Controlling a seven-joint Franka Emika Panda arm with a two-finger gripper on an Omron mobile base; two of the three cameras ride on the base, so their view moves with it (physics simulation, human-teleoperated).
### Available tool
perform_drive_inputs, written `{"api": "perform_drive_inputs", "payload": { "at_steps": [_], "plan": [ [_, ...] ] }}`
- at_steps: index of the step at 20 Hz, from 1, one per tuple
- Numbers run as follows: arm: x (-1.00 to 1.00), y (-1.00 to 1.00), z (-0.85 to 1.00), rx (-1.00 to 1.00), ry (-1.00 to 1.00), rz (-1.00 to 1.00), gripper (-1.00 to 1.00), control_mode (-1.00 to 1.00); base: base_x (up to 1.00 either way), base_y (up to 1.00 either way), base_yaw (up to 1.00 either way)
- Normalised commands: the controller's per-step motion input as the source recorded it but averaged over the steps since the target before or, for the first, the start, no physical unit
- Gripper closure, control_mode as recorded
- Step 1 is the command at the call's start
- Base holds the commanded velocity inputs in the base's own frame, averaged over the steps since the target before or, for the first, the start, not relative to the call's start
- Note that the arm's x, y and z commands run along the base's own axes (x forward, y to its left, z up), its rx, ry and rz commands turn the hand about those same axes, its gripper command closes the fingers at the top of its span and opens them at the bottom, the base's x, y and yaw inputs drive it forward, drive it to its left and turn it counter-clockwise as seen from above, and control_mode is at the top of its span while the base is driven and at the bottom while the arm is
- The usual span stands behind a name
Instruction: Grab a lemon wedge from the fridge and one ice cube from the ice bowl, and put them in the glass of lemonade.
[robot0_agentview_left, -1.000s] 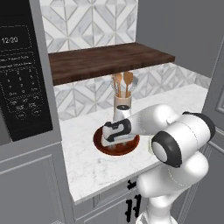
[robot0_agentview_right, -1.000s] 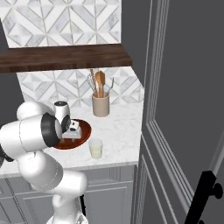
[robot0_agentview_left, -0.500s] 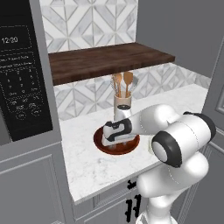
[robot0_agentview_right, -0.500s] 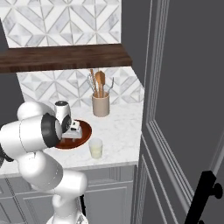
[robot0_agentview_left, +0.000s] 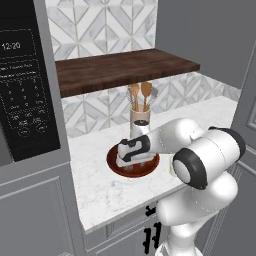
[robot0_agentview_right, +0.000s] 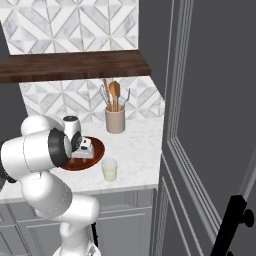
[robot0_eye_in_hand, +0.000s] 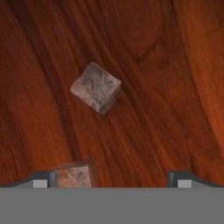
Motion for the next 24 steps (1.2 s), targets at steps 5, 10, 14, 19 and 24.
{"api": "perform_drive_inputs", "payload": {
  "at_steps": [5, 10, 14, 19, 24],
  "plan": [
    [0.00, 0.00, 0.00, 0.00, 0.00, 0.00, 1.00, -1.00, 0.00, 0.00, 0.00],
    [0.00, 0.00, 0.00, 0.00, 0.00, 0.00, 1.00, -1.00, 0.00, 0.00, 0.00],
    [0.00, 0.00, 0.00, 0.00, 0.00, 0.00, 1.00, -1.00, 0.00, 0.00, 0.00],
    [-0.18, 0.00, 0.33, -0.01, -0.03, 0.00, 1.00, -1.00, 0.00, 0.00, 0.00],
    [-0.08, -0.07, 0.18, 0.01, -0.02, 0.00, 1.00, -1.00, 0.00, 0.00, 0.00]
  ]
}}
